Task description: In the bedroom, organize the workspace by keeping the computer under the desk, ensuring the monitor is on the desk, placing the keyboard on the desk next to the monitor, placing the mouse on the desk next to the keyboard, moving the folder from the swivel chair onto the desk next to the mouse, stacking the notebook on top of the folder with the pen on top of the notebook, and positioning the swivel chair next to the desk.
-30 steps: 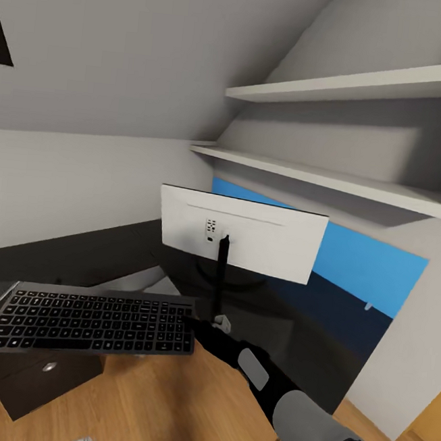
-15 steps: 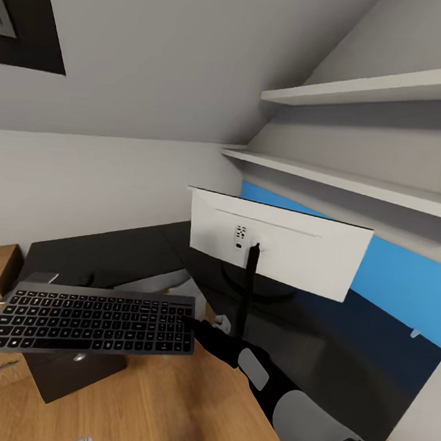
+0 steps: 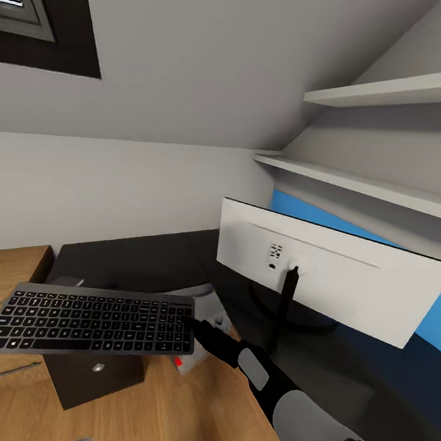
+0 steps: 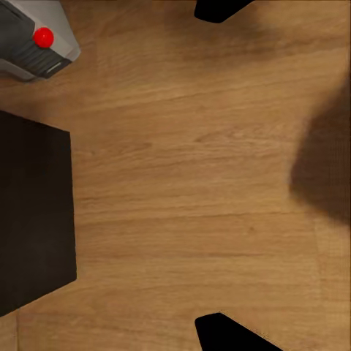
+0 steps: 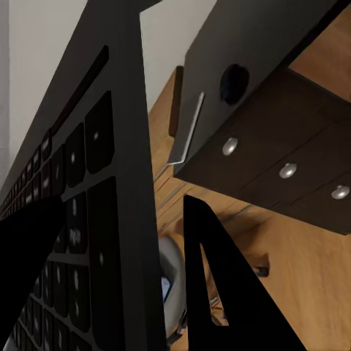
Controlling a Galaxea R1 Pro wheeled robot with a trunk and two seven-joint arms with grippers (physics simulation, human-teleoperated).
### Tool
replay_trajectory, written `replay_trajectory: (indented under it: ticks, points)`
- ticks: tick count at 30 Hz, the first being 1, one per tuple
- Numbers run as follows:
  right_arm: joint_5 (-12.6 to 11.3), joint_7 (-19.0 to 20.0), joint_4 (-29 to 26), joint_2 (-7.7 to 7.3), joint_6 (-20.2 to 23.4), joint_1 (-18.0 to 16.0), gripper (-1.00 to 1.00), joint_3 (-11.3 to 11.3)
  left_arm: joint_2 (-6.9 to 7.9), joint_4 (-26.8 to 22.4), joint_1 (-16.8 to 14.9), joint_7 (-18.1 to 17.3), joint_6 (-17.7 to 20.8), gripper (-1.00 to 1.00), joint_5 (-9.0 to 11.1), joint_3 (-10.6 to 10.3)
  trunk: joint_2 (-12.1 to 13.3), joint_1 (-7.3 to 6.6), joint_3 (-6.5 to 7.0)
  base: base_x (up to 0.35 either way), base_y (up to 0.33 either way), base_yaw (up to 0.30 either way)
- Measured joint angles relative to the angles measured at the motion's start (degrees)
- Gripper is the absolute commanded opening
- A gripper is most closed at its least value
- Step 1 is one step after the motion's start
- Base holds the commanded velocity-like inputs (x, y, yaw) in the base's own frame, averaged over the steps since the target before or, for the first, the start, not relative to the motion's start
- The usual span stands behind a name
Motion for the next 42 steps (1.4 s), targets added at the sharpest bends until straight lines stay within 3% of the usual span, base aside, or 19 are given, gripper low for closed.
replay_trajectory:
  ticks: [26,34,39,42]
  points:
    - [0.43,0.18,0.07,0.00,0.69,0.00,-1.00,0.32,-0.24,0.00,0.00,-0.28,0.14,1.00,-0.02,0.00,0.00,0.00,-0.02,0.297,0.185,0.017]
    - [0.17,-1.68,0.16,0.00,0.01,-0.01,-1.00,0.33,-0.37,-0.02,0.01,-0.49,5.18,1.00,-0.09,-0.07,0.01,0.03,-0.02,0.091,0.033,0.000]
    - [-0.24,-5.48,0.20,0.00,-5.86,-0.01,-1.00,0.18,-0.47,-0.02,0.01,-0.47,6.16,1.00,-0.11,-0.08,0.01,0.03,-0.02,0.008,0.003,0.000]
    - [-1.65,-7.37,0.32,0.00,-12.03,-0.01,-1.00,0.18,-0.48,-0.03,0.02,-0.46,6.32,1.00,-0.11,-0.09,0.01,0.03,-0.02,0.002,0.001,0.000]
